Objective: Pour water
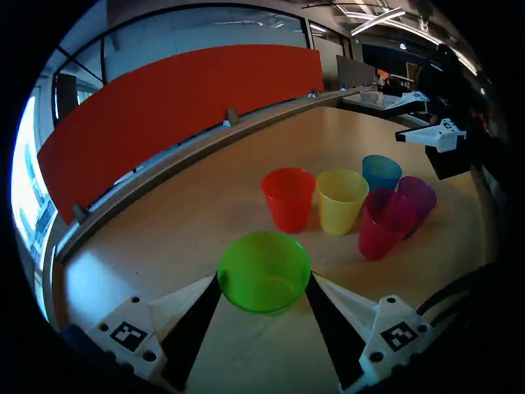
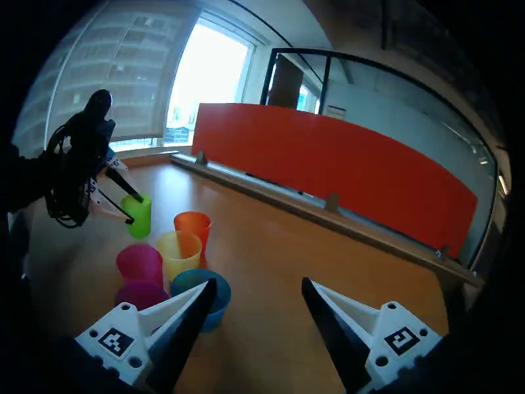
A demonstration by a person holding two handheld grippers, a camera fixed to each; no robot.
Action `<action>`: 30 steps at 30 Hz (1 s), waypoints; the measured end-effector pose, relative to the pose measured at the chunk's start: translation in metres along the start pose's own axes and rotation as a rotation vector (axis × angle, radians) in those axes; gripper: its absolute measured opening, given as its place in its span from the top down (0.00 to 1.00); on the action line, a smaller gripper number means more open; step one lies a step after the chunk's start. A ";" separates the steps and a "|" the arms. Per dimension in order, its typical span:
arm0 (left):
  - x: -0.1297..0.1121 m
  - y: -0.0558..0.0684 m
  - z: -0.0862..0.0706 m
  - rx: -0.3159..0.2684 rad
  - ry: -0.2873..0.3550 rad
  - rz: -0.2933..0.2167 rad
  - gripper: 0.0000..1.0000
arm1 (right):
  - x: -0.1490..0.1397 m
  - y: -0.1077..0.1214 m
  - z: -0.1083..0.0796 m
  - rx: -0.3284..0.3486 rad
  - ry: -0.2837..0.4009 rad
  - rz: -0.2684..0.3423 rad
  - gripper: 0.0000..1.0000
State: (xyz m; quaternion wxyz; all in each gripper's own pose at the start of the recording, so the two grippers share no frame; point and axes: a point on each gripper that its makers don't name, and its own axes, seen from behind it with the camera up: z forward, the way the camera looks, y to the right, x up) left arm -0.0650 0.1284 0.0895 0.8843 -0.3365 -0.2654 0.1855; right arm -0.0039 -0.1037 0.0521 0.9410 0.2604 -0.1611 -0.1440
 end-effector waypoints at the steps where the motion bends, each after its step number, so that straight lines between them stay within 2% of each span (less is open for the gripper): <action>1: 0.000 0.000 -0.001 0.000 0.001 0.001 0.13 | -0.001 -0.001 0.000 0.004 -0.004 0.000 0.00; 18: 0.006 0.005 -0.012 0.005 0.013 0.020 0.12 | -0.035 -0.026 0.001 0.092 -0.081 -0.017 0.00; 30: 0.006 0.006 -0.016 0.007 0.015 0.029 0.12 | -0.045 -0.041 0.004 0.136 -0.110 -0.022 0.00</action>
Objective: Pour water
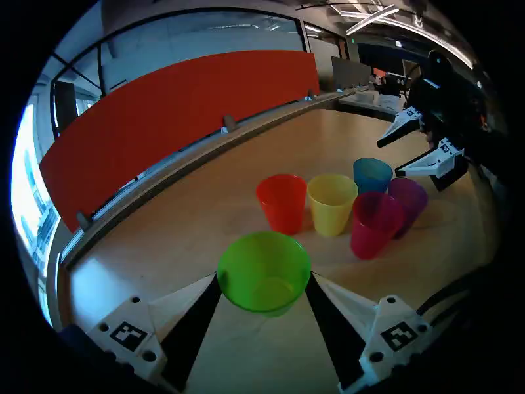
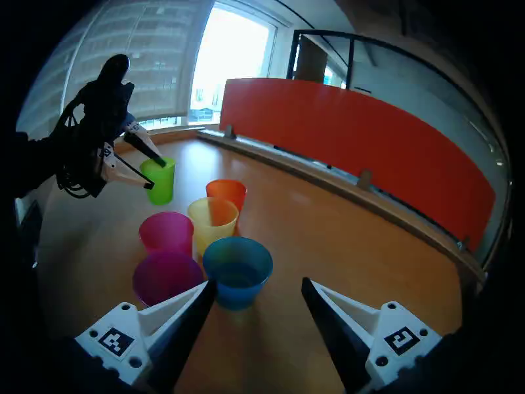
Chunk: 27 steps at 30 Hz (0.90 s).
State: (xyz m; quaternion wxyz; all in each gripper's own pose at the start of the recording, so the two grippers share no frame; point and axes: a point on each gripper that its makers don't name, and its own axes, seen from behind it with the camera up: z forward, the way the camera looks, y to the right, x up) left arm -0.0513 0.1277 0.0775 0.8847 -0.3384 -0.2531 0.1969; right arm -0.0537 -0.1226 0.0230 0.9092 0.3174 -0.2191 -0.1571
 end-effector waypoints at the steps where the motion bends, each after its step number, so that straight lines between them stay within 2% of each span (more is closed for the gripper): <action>1: 0.000 0.000 0.000 0.000 0.000 0.000 0.12 | -0.001 -0.001 0.000 0.002 -0.002 -0.001 0.00; 17: -0.002 -0.002 -0.002 0.002 0.000 0.000 0.13 | -0.002 -0.009 0.006 0.028 -0.019 -0.009 0.00; 27: -0.004 -0.003 -0.003 0.004 -0.002 0.000 0.12 | -0.011 -0.012 0.017 0.049 -0.055 -0.029 0.00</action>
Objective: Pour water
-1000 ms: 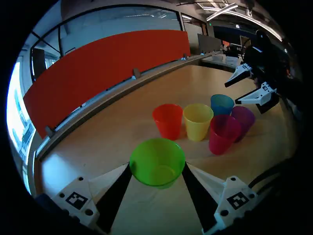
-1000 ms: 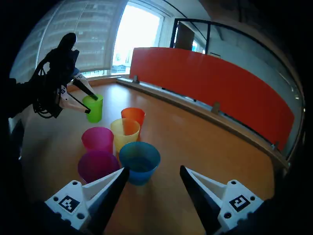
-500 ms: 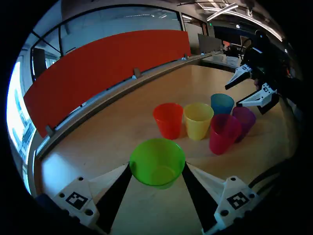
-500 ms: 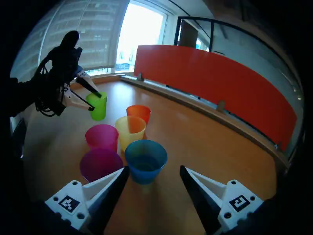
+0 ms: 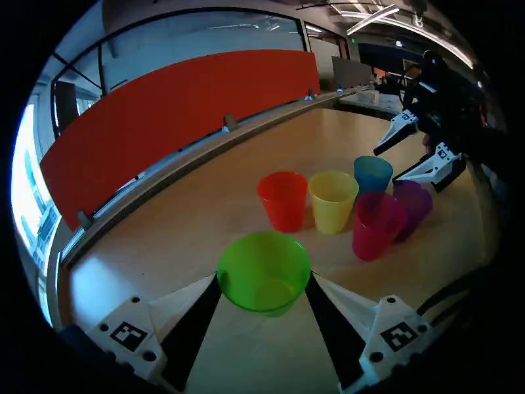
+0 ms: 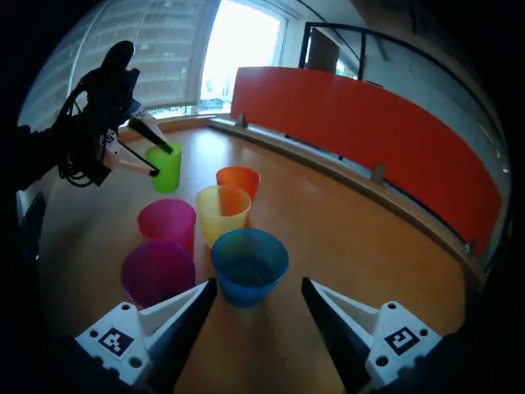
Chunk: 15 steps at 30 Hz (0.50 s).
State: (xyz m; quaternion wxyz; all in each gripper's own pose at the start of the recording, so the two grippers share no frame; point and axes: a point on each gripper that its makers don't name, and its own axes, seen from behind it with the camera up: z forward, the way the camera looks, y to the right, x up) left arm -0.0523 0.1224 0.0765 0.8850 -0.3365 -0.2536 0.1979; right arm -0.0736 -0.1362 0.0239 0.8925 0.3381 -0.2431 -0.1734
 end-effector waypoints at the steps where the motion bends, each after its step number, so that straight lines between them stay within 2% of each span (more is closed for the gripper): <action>1: 0.000 0.000 0.000 0.000 -0.001 0.000 0.12 | 0.000 0.000 0.001 0.003 -0.002 0.000 0.00; 15: -0.005 -0.002 0.000 -0.001 -0.007 -0.002 0.12 | -0.003 -0.006 0.018 0.062 -0.034 0.028 0.00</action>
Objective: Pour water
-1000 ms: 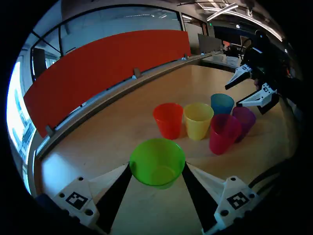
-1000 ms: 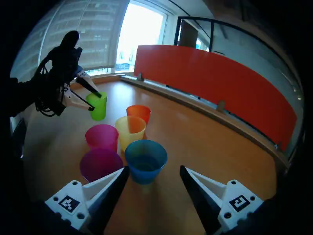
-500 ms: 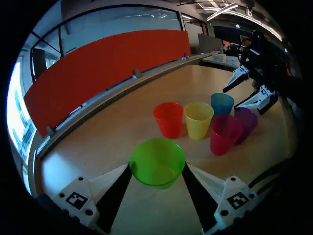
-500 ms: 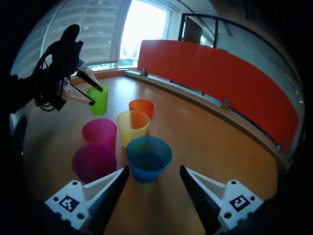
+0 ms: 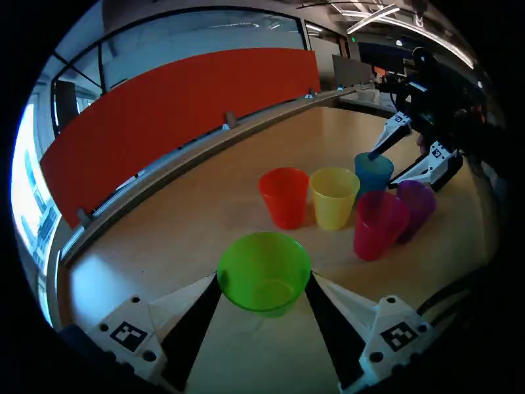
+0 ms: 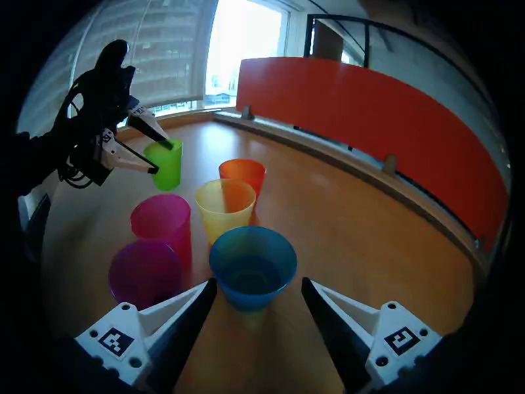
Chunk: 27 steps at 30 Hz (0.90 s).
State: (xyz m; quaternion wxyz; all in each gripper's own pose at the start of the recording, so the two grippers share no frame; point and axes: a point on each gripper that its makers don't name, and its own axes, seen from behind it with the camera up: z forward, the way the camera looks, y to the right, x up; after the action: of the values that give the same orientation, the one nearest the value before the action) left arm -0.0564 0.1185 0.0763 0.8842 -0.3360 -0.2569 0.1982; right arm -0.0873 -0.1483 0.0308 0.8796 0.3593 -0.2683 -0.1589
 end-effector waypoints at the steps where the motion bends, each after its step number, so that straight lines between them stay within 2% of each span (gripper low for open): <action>1: 0.000 0.000 0.000 0.000 0.000 -0.001 0.12 | 0.001 0.000 0.001 0.004 0.000 0.001 0.00; 27: -0.006 -0.003 0.001 0.004 -0.007 -0.001 0.12 | 0.003 -0.006 0.024 0.041 -0.025 -0.025 0.00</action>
State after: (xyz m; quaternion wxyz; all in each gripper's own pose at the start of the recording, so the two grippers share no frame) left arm -0.0609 0.1137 0.0769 0.8841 -0.3334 -0.2597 0.1992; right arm -0.0996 -0.1668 0.0417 0.8665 0.3785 -0.2781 -0.1689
